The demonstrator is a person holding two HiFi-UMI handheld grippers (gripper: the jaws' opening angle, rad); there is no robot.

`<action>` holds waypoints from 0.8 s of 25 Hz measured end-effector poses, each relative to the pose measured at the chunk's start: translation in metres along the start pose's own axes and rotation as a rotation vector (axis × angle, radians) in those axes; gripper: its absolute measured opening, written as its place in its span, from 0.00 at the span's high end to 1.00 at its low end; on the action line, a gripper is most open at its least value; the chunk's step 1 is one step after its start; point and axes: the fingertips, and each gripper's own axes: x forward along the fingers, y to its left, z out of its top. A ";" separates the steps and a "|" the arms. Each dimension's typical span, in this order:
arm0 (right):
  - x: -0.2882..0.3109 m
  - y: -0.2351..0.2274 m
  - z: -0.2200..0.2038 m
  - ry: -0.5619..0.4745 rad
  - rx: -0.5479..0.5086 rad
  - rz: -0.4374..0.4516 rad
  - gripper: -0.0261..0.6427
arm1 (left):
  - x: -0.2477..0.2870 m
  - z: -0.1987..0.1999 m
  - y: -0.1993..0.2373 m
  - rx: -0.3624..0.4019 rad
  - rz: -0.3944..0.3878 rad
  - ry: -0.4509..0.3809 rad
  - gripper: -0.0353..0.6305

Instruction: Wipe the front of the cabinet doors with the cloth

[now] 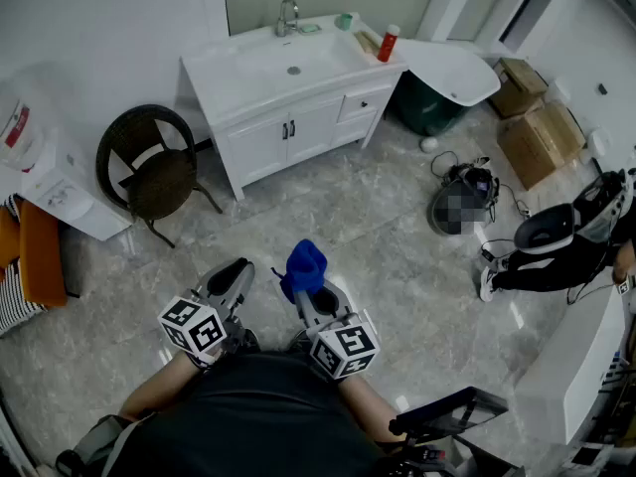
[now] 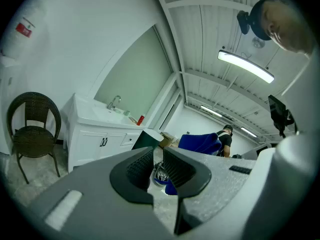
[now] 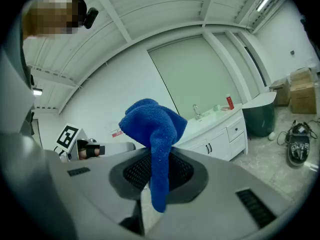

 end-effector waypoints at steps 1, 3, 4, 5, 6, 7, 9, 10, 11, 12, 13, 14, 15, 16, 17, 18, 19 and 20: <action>0.000 -0.001 -0.001 0.000 -0.001 0.003 0.88 | 0.001 -0.001 0.000 -0.001 0.001 -0.001 0.85; -0.001 -0.002 -0.002 -0.001 -0.002 0.008 0.88 | 0.003 -0.004 0.000 -0.002 0.004 -0.001 0.85; -0.001 -0.004 -0.002 -0.001 -0.001 0.009 0.88 | 0.004 -0.005 -0.001 -0.002 0.005 0.000 0.85; -0.002 -0.005 -0.003 -0.001 0.001 0.010 0.88 | 0.005 -0.006 -0.001 -0.001 0.006 0.000 0.85; -0.003 -0.007 -0.003 -0.001 0.002 0.011 0.88 | 0.006 -0.007 -0.002 -0.001 0.007 0.001 0.85; -0.003 -0.009 -0.003 -0.001 0.004 0.011 0.88 | 0.008 -0.008 -0.003 0.000 0.007 0.001 0.85; -0.004 -0.013 -0.003 0.000 0.007 0.012 0.88 | 0.012 -0.009 -0.005 0.001 0.009 0.001 0.85; -0.004 -0.016 -0.003 0.000 0.009 0.012 0.88 | 0.014 -0.009 -0.006 0.002 0.010 0.001 0.85; -0.005 -0.019 -0.002 -0.002 0.012 0.011 0.88 | 0.017 -0.009 -0.007 0.003 0.011 0.002 0.85; -0.007 -0.022 0.000 -0.007 0.019 0.010 0.88 | 0.020 -0.010 -0.009 0.004 0.012 0.003 0.85; -0.008 -0.026 0.002 -0.015 0.030 0.008 0.88 | 0.023 -0.010 -0.011 0.005 0.013 0.004 0.85; -0.010 -0.030 0.005 -0.022 0.040 0.006 0.88 | 0.026 -0.010 -0.013 0.007 0.015 0.004 0.85; -0.012 -0.034 0.007 -0.028 0.046 0.004 0.88 | 0.029 -0.009 -0.015 0.008 0.017 0.004 0.85; -0.014 -0.038 0.009 -0.031 0.045 0.001 0.88 | 0.032 -0.009 -0.017 0.010 0.019 0.003 0.85; -0.016 -0.042 0.011 -0.034 0.039 -0.001 0.88 | 0.035 -0.009 -0.018 0.011 0.022 0.001 0.85; -0.018 -0.047 0.013 -0.035 0.031 -0.003 0.88 | 0.038 -0.009 -0.019 0.011 0.026 -0.002 0.85; -0.020 -0.052 0.014 -0.035 0.025 -0.005 0.88 | 0.041 -0.010 -0.020 0.009 0.030 -0.005 0.85; -0.023 -0.057 0.015 -0.033 0.021 -0.006 0.88 | 0.043 -0.011 -0.021 0.007 0.036 -0.009 0.85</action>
